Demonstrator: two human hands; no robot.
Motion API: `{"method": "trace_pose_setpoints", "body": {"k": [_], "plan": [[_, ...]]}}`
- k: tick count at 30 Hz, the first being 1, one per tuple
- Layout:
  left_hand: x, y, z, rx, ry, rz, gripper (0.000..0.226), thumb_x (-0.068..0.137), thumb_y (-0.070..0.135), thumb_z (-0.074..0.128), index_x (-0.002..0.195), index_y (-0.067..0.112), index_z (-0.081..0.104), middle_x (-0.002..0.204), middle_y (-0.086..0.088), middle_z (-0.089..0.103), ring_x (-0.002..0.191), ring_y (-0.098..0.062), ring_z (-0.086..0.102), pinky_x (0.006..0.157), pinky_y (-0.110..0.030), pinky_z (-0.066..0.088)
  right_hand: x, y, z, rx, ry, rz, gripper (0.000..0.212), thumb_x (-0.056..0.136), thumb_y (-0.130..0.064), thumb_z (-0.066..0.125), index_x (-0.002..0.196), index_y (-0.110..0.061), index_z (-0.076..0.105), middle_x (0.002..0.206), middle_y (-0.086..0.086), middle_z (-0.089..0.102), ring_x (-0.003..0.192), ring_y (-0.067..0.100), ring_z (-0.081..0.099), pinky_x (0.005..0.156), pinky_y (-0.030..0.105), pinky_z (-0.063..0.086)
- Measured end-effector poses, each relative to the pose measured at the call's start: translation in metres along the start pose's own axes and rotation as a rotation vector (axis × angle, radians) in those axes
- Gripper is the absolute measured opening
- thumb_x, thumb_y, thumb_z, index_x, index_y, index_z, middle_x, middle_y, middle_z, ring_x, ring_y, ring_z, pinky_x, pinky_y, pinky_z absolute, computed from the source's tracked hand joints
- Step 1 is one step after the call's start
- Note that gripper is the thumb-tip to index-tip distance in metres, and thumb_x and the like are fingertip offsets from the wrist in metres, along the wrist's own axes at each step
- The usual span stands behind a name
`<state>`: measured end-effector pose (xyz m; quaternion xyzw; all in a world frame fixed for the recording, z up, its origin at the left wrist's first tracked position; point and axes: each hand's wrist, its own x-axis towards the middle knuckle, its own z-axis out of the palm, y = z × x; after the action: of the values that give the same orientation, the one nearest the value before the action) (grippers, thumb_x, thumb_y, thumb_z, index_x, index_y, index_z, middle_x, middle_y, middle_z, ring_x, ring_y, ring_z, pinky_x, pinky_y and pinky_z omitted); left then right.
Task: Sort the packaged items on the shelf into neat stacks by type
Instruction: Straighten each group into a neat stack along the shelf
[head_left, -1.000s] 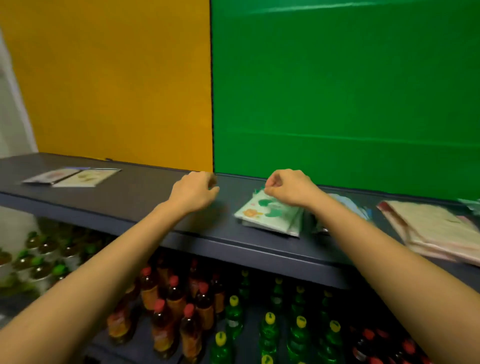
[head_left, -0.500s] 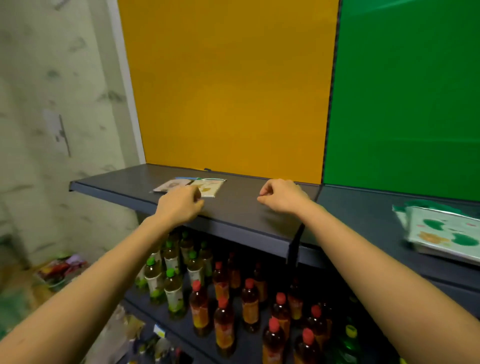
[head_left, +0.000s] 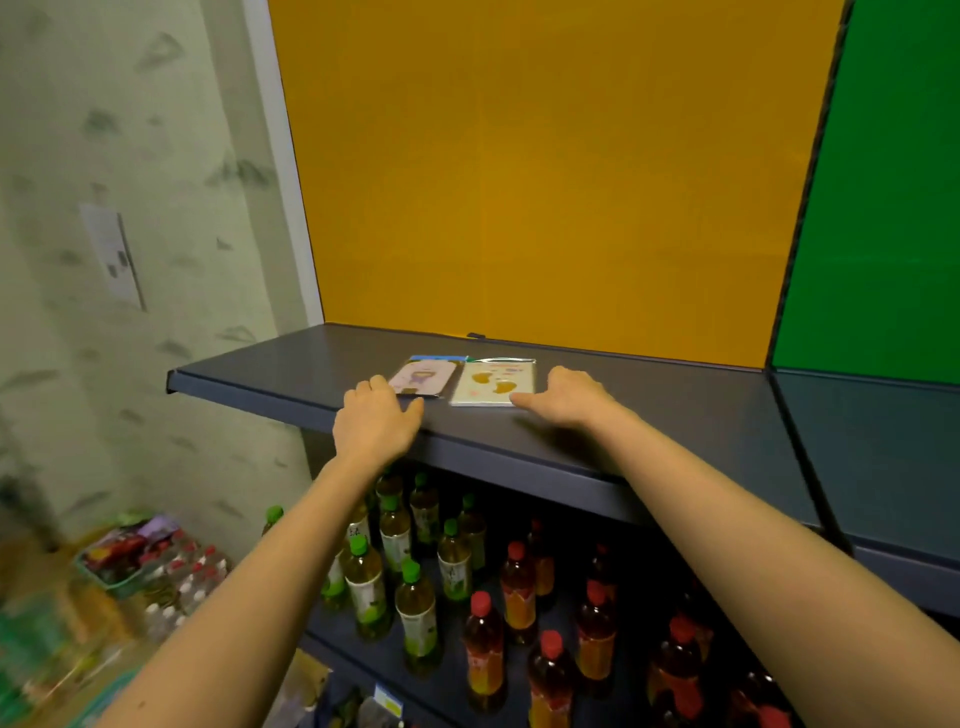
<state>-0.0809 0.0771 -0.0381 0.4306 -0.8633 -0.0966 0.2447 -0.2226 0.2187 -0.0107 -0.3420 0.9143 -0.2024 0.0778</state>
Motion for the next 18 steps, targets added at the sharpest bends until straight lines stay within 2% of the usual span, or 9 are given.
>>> {"method": "trace_pose_setpoints", "body": {"k": [4,9,14,16,18], "plan": [[0.042,-0.008,0.014,-0.002,-0.109,-0.021,0.071,0.088,0.061,0.038,0.127,0.002,0.046,0.133,-0.019,0.052,0.121,-0.035,0.048,0.094,-0.043,0.043,0.029,-0.014,0.006,-0.087,-0.013,0.078,0.078,0.084,-0.066,0.043,0.139,-0.01,0.039,0.143,0.01,0.045,0.129,0.031,0.045,0.096,0.037,0.04],[0.094,-0.007,0.031,-0.053,-0.288,-0.056,0.107,0.064,0.079,0.053,0.139,0.004,0.034,0.143,-0.015,0.043,0.131,-0.032,0.04,0.102,-0.042,0.038,0.061,-0.029,0.005,-0.202,-0.018,0.159,0.086,0.078,-0.076,0.039,0.135,-0.012,0.045,0.142,0.009,0.047,0.127,0.032,0.046,0.098,0.04,0.039],[0.14,-0.016,0.032,-0.074,-0.408,-0.023,0.11,0.061,0.064,0.072,0.142,0.004,0.027,0.148,-0.014,0.035,0.138,-0.031,0.03,0.106,-0.043,0.035,0.077,-0.046,0.011,-0.253,-0.009,0.25,0.098,0.07,-0.085,0.036,0.135,-0.013,0.046,0.14,0.008,0.048,0.127,0.031,0.046,0.097,0.039,0.04],[0.154,-0.02,0.024,-0.082,-0.524,0.0,0.115,0.058,0.061,0.076,0.144,0.004,0.026,0.151,-0.012,0.031,0.138,-0.03,0.031,0.108,-0.039,0.034,0.079,-0.054,0.018,-0.296,0.011,0.287,0.101,0.068,-0.088,0.031,0.136,-0.014,0.046,0.14,0.007,0.049,0.128,0.03,0.046,0.096,0.037,0.04],[0.161,-0.021,0.016,-0.153,-0.685,0.015,0.098,0.07,0.05,0.075,0.144,0.006,0.029,0.152,-0.007,0.031,0.138,-0.026,0.032,0.103,-0.032,0.032,0.081,-0.063,0.024,-0.331,0.008,0.321,0.106,0.065,-0.09,0.029,0.139,-0.016,0.043,0.143,0.006,0.047,0.13,0.028,0.044,0.097,0.036,0.039]]}}
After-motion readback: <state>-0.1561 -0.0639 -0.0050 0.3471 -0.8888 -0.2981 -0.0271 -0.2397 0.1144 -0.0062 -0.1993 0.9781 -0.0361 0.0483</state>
